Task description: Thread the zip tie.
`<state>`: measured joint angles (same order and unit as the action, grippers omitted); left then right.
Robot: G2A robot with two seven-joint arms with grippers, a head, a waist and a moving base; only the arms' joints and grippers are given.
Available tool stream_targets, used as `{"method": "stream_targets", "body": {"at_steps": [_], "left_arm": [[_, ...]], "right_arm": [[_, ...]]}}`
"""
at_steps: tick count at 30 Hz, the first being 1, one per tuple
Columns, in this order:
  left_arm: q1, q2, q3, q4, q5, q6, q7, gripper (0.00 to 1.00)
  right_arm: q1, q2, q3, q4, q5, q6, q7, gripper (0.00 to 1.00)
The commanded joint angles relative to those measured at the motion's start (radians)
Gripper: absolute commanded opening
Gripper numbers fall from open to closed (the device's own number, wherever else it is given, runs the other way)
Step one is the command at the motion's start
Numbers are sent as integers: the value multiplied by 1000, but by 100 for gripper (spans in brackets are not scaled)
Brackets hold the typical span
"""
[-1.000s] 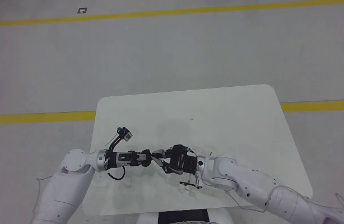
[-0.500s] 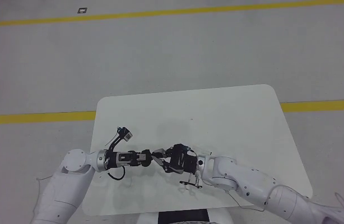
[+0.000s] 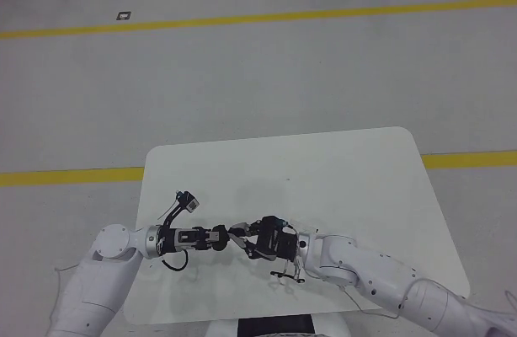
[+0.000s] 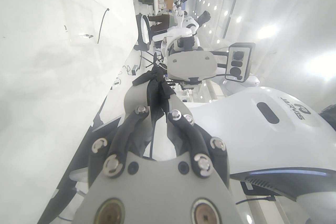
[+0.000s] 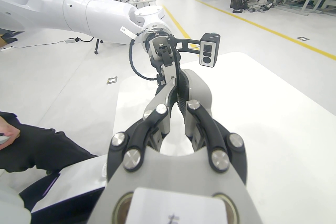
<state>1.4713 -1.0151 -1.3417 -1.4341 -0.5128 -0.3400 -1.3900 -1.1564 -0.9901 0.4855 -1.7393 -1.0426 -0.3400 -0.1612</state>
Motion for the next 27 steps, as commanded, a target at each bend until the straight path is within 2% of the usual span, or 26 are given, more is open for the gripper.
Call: {"method": "stream_targets", "body": {"at_steps": [1,27], "left_arm": [[0,0,0,0,0,0,0,0],[0,0,0,0,0,0,0,0]], "right_arm": [[2,-1,-2,2,2,0,1,0],[9,-2,-16,20,15,0,14,0]]}}
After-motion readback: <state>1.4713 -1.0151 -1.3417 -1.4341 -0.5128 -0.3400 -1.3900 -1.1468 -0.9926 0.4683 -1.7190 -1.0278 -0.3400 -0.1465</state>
